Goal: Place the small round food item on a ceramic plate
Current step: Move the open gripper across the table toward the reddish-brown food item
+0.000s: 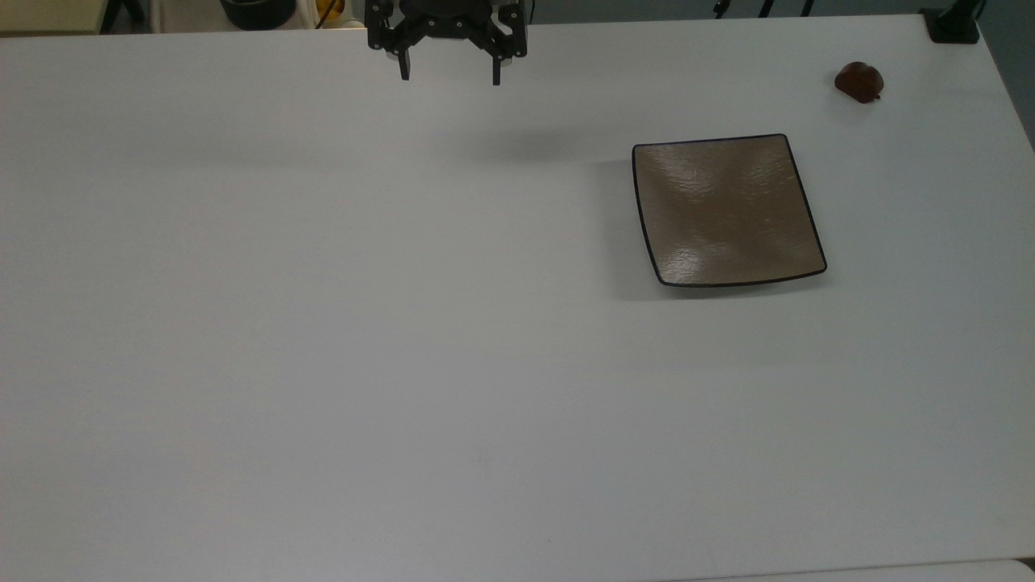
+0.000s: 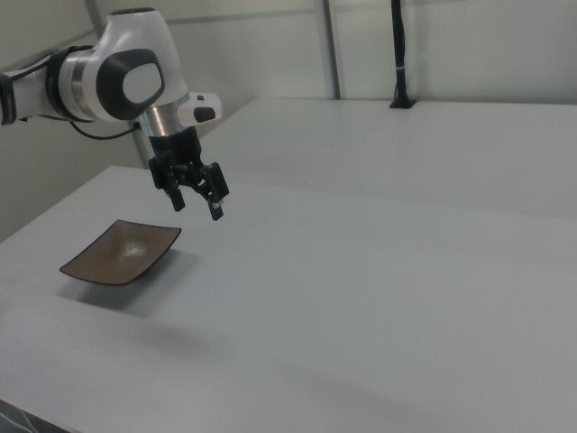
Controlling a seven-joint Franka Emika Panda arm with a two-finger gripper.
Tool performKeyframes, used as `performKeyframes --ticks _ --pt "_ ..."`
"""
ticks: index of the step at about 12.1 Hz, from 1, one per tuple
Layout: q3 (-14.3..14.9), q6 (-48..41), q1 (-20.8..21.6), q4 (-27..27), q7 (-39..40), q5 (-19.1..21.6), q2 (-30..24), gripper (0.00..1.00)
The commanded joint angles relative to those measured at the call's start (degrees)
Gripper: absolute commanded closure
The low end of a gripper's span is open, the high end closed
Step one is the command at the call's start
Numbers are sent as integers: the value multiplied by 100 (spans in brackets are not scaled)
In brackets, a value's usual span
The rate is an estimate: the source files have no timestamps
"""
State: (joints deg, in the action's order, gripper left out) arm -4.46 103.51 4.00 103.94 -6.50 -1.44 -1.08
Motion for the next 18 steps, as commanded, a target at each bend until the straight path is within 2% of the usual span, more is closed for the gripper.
performKeyframes --ticks 1,13,15,18 --pt "15 -152 -83 -212 375 100 123 0" --pt "15 -129 -48 -260 351 92 293 0" --pt "15 -181 -83 -478 342 126 398 0" --pt "15 -419 -48 -506 342 197 398 0"
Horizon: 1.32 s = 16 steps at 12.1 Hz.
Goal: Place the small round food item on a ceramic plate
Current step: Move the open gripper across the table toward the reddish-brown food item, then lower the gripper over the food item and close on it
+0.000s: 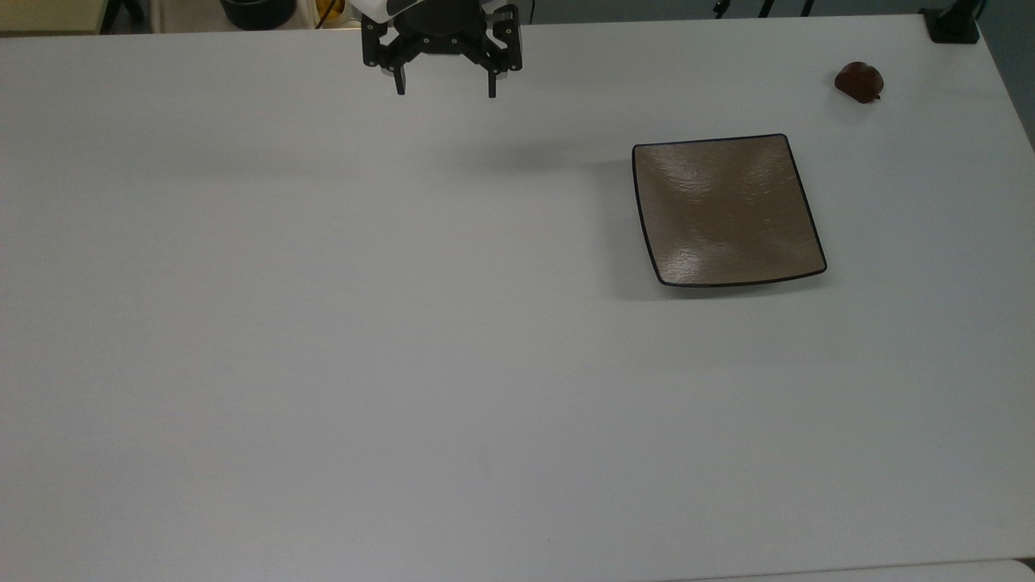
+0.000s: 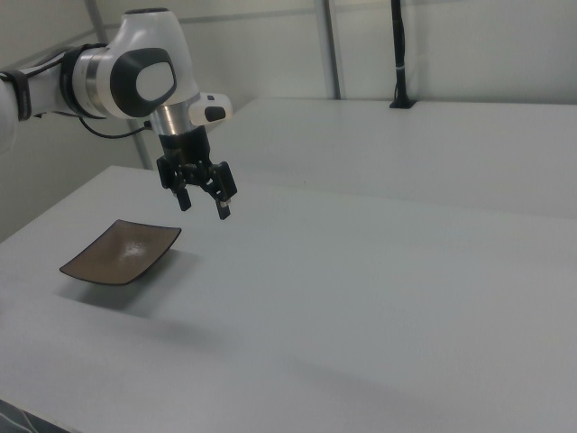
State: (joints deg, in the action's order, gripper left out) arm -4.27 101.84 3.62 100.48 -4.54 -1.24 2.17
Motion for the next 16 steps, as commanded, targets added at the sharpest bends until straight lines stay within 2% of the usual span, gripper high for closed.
performKeyframes --ticks 1,4,7,10,12,16 --pt "-38 -357 42 -152 34 177 90 0" --pt "-178 -235 51 -134 -161 273 73 0" --pt "-582 20 42 -160 -99 528 90 0" --pt "-1276 73 51 -160 -90 739 99 0" --pt "-1689 544 234 -160 -186 748 300 0" --pt "-2190 1652 805 -160 -266 696 933 0"
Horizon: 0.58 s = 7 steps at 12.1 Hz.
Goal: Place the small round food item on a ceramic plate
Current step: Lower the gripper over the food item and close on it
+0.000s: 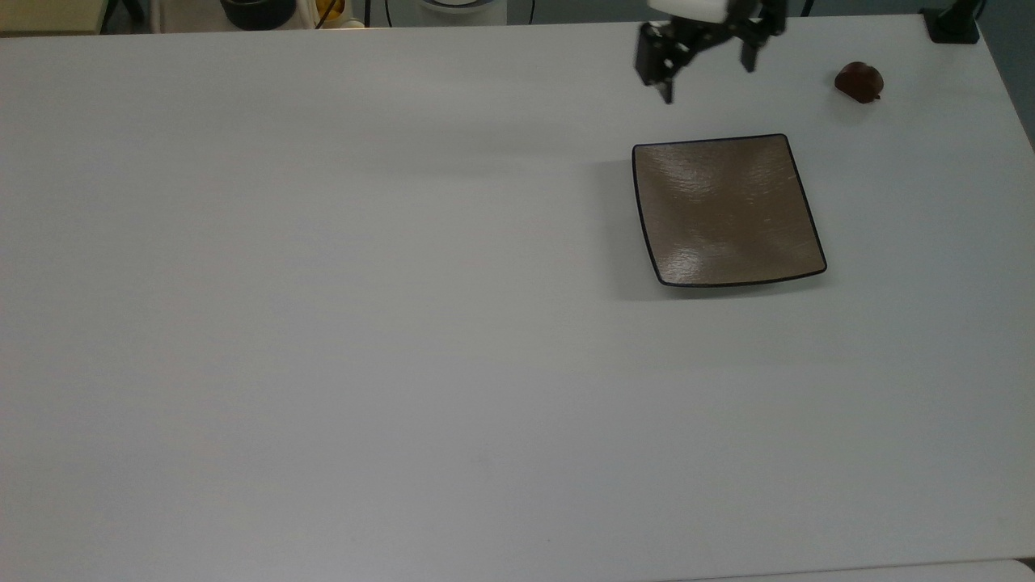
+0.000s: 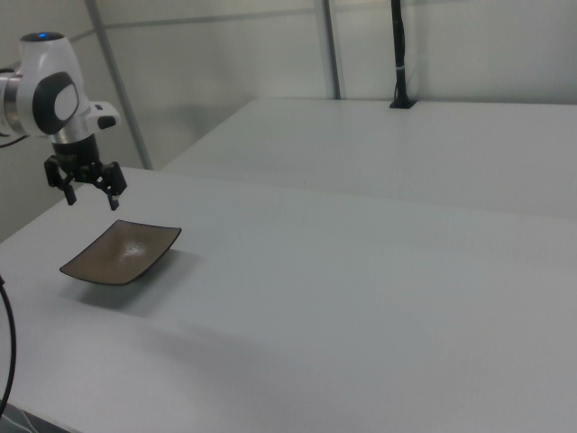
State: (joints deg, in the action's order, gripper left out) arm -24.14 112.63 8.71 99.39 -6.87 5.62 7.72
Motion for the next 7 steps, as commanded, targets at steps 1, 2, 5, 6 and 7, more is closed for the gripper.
performKeyframes --ticks 1,2,5,6,7 --pt "-248 681 429 -52 -34 -17 518 0" --pt "-292 838 648 -60 -43 -26 650 0" --pt "-345 1024 1035 -87 -34 -69 844 0" --pt "-398 1051 1158 -87 -34 -174 906 0" --pt "-416 1059 1281 -95 -34 -236 1011 0"
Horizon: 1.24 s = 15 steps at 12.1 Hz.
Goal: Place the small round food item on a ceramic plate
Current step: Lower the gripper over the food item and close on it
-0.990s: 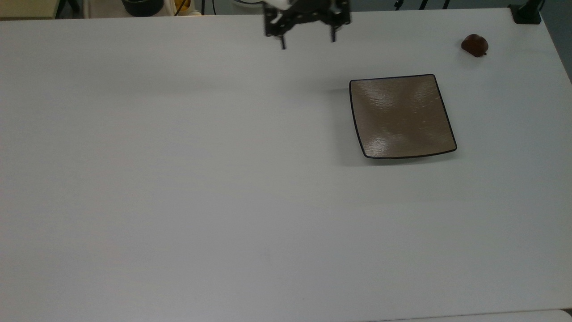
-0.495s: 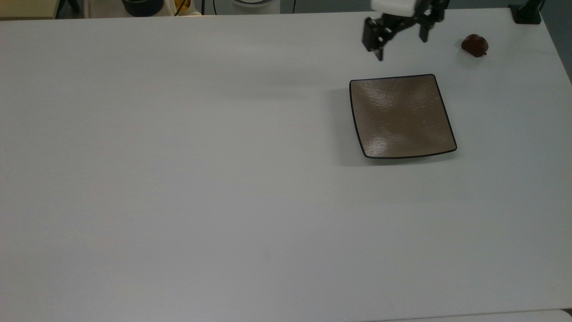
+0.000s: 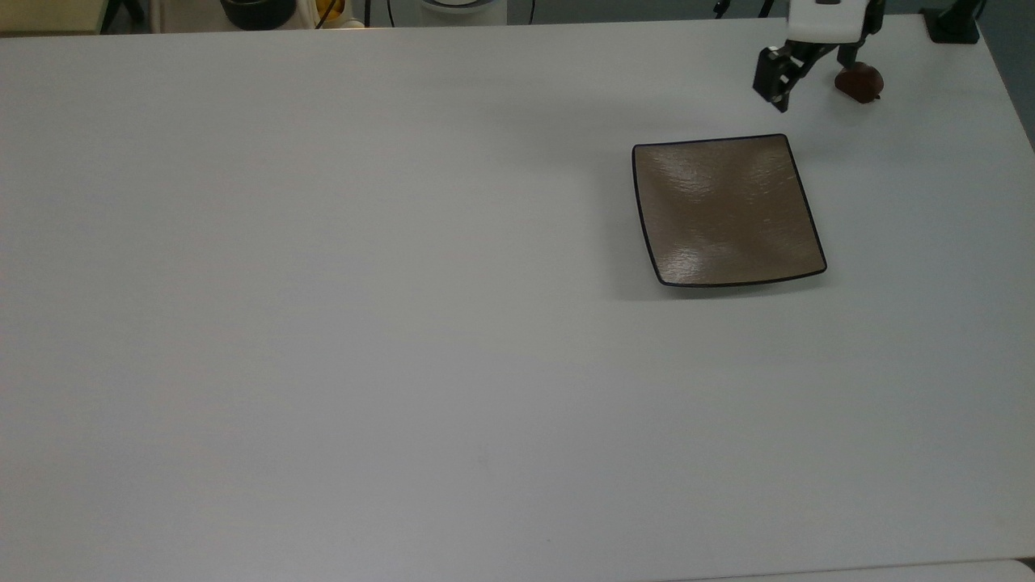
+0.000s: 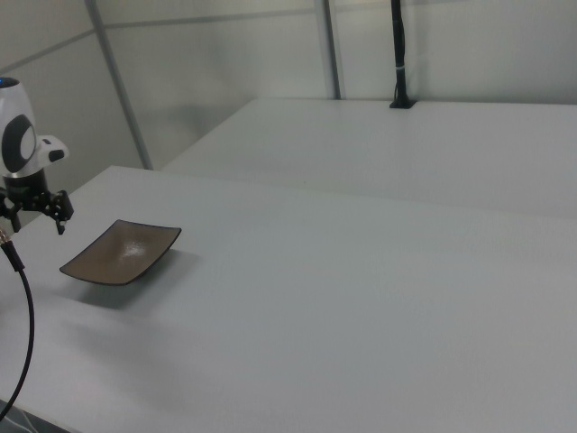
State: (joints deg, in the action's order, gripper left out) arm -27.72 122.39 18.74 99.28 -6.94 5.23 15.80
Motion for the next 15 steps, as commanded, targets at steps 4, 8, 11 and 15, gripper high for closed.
performKeyframes --ticks 4,8,11,15 --pt "-128 354 770 -84 -79 -583 502 0" --pt "-164 935 1289 -75 -755 -1305 924 0" --pt "-173 971 1614 -84 -1027 -1637 1178 0" --pt "-164 980 1817 -418 -1984 -2779 1804 7"
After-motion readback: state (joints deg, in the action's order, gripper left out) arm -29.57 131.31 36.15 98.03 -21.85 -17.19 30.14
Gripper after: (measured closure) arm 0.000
